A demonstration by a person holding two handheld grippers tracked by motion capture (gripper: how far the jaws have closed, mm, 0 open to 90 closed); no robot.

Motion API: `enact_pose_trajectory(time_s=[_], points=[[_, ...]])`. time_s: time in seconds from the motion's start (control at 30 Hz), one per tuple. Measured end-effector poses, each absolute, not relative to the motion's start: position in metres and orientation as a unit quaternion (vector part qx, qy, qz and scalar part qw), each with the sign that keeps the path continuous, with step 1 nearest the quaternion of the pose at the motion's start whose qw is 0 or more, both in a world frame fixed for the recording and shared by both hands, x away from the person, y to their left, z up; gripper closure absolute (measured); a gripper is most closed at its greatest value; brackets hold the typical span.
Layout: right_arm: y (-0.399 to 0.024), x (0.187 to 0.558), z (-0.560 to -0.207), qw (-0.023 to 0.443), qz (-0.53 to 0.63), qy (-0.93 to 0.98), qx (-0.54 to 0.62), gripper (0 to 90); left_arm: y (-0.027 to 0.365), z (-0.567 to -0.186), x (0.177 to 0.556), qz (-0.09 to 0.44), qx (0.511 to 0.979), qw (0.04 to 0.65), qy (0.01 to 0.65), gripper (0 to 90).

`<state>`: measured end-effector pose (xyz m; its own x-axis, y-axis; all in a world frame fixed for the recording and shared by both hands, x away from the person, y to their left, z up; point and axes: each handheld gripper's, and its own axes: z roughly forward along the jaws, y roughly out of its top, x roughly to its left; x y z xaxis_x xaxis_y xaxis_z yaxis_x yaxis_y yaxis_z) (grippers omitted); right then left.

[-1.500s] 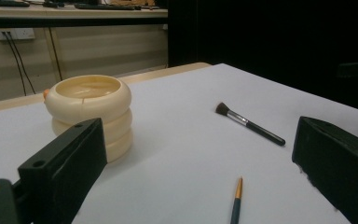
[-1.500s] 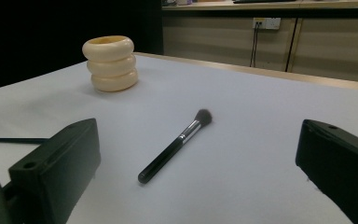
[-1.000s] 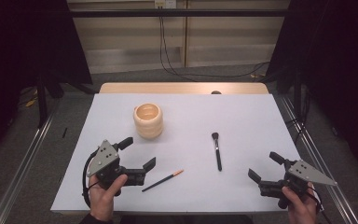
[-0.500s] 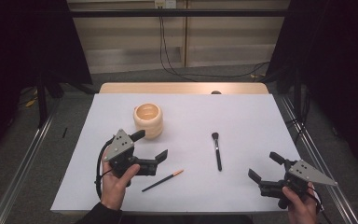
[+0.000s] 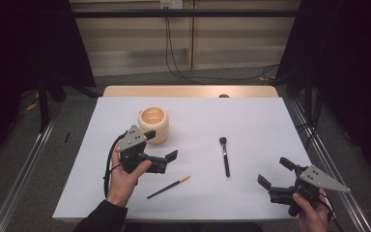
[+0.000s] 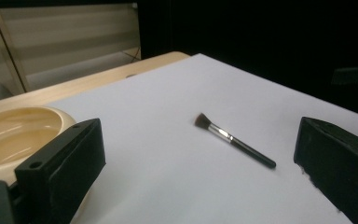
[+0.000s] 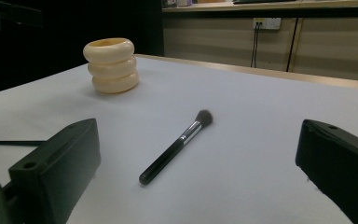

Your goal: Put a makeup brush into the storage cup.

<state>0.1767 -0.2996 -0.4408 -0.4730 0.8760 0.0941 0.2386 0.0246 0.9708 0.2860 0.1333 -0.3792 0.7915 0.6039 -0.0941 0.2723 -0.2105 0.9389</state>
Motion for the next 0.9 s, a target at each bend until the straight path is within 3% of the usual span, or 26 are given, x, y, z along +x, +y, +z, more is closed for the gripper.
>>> enact_pose_trajectory(time_s=[0.7,0.9], points=[[-0.300,0.176,-0.441,0.286,0.555,0.654,0.426,0.0,0.119,-0.387,0.297,0.111,0.838,0.465,0.263,2.8],[-0.300,0.177,-0.441,0.285,0.555,0.656,0.426,0.0,0.116,-0.388,0.297,0.077,0.855,0.442,0.262,3.2]])
